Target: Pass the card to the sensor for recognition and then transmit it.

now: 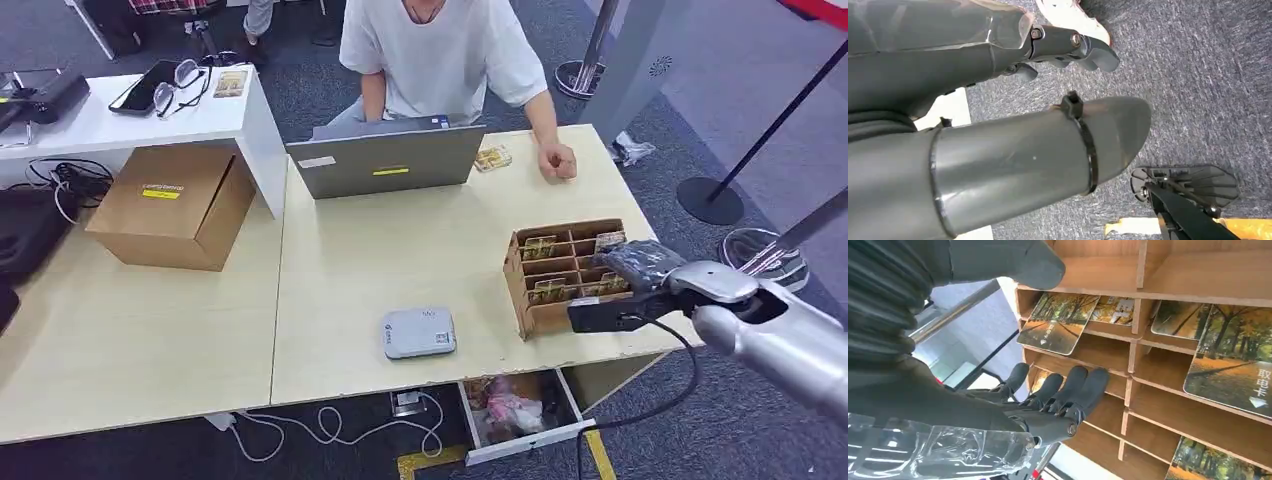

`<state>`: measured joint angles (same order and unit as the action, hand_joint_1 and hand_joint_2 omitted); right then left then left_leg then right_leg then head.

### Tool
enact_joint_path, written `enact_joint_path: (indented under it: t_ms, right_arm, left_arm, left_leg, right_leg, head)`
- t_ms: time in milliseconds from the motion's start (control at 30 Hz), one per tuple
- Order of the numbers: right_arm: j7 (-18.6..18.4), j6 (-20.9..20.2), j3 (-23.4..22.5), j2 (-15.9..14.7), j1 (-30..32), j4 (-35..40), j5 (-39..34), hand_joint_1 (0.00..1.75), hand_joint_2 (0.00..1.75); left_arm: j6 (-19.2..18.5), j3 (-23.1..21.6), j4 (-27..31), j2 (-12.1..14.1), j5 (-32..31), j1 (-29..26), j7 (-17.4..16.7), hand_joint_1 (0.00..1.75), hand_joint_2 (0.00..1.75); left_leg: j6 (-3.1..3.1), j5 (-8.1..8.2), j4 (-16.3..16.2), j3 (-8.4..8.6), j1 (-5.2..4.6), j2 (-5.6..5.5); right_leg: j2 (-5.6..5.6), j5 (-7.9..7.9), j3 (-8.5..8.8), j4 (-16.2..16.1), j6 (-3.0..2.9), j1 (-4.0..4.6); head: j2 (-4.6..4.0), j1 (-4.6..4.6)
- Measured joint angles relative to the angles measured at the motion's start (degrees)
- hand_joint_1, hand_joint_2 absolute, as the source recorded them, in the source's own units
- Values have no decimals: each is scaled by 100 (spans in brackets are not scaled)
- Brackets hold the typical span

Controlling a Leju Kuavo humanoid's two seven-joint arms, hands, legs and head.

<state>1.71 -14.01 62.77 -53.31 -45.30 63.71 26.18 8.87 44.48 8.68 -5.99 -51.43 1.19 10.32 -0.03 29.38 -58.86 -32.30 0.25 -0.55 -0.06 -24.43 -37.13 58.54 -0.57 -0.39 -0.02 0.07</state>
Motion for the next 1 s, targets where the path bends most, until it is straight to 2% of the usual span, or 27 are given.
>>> enact_joint_path:
  t_ms: [267,400,433,467,500,1000]
  right_arm:
    - [17,0,0,66,-26,-87,0,63,175]
    - [17,2,0,81,-32,-109,0,70,175]
    - [26,2,0,85,-35,-114,0,75,175]
    - [28,2,0,87,-38,-120,-2,134,175]
    - [31,4,0,90,-41,-125,-2,140,175]
    - [31,-22,50,114,-69,-190,-17,138,175]
  left_arm:
    - [0,0,0,0,-2,0,4,0,0]
    - [0,0,0,0,-2,0,4,0,0]
    - [-2,0,0,0,-2,0,4,0,0]
    - [-2,0,0,0,-4,0,4,0,0]
    - [-6,0,0,0,-7,0,4,0,0]
    - [-35,7,0,26,-9,-1,9,0,0]
  left_leg:
    - [0,0,0,3,0,1]
    - [0,0,0,6,0,1]
    - [0,0,0,7,0,1]
    - [0,0,0,7,0,1]
    - [0,0,0,7,0,1]
    - [0,0,0,5,0,-6]
  right_leg:
    - [0,0,4,-1,0,0]
    - [0,0,6,-1,0,0]
    - [0,0,7,-1,0,0]
    - [0,0,7,-1,0,0]
    - [0,0,7,-1,0,0]
    - [-3,0,8,-1,1,0]
  head:
    - [0,0]
    - [0,0]
    - [0,0]
    - [0,0]
    - [0,0]
    - [0,0]
